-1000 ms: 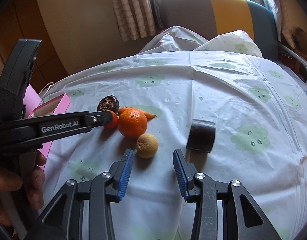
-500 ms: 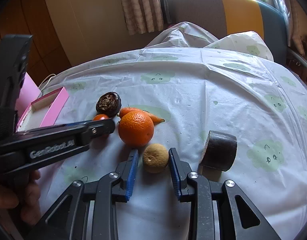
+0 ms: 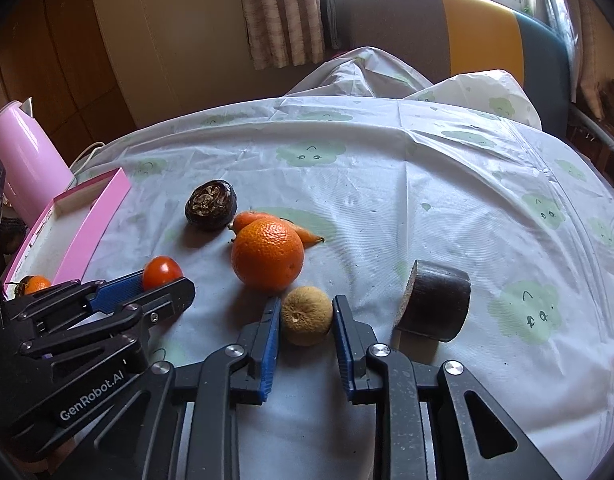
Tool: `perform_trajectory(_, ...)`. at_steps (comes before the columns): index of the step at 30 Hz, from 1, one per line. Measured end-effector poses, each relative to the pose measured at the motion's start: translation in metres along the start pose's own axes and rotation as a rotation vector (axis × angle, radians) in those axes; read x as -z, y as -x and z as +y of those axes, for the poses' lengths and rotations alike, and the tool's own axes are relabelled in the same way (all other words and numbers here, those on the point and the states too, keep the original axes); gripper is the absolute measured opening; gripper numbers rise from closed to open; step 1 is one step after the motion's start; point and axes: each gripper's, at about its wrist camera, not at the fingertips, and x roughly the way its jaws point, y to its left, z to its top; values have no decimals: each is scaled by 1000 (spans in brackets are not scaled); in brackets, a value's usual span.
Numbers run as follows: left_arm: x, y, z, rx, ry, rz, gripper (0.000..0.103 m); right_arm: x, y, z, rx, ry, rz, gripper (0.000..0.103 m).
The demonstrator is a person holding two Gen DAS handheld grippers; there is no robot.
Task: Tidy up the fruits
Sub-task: 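Grasp the red tomato with left while right grasps a small wrinkled tan fruit, then carry the tomato into the pink tray with left and release it while right holds the tan fruit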
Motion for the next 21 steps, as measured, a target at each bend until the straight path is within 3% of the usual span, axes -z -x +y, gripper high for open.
perform_trajectory(14,-1,5,0,3,7,4,27,1,1,0,0,3,-8,26)
perform_trajectory(21,-4,43,6,9,30,-29,27,1,0,2,11,12,-9,26)
